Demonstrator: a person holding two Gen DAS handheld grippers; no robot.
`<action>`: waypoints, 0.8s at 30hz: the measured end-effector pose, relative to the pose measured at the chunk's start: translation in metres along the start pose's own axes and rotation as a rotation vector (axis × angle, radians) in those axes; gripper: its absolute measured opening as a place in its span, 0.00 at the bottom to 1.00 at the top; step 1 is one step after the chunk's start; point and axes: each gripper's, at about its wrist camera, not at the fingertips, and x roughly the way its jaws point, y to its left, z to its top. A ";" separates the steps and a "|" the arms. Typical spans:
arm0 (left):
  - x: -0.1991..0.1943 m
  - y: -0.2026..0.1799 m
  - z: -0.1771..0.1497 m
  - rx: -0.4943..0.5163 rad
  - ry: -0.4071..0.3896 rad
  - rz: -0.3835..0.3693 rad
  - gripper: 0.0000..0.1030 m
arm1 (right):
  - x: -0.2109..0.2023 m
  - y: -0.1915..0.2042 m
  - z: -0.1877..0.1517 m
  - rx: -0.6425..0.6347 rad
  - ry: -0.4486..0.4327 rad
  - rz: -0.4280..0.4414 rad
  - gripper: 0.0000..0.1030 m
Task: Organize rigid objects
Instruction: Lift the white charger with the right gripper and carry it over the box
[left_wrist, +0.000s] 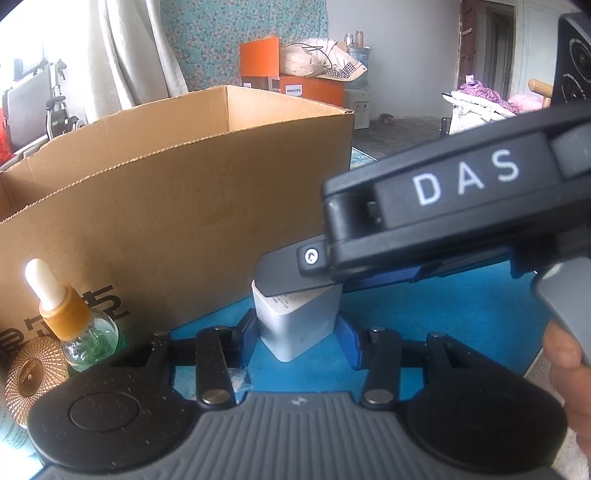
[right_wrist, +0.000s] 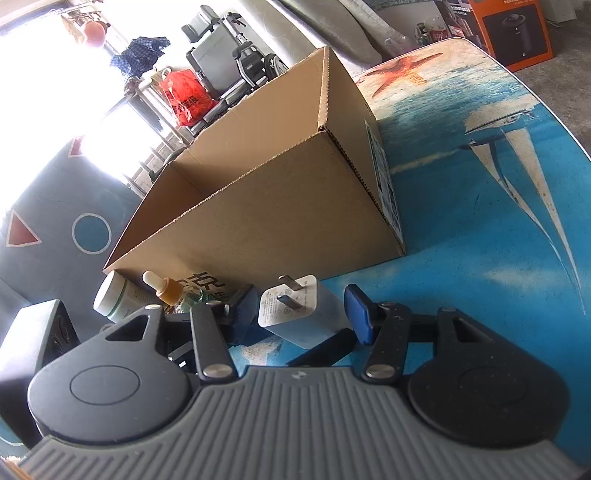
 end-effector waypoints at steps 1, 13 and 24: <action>0.000 0.000 -0.001 -0.001 -0.002 0.001 0.45 | 0.002 -0.001 0.000 0.007 0.004 0.001 0.50; -0.003 -0.002 0.000 -0.010 -0.005 -0.003 0.45 | -0.001 -0.007 -0.006 0.059 -0.011 0.004 0.41; -0.034 -0.013 0.007 0.013 -0.033 0.008 0.45 | -0.030 0.008 -0.009 0.047 -0.049 0.008 0.36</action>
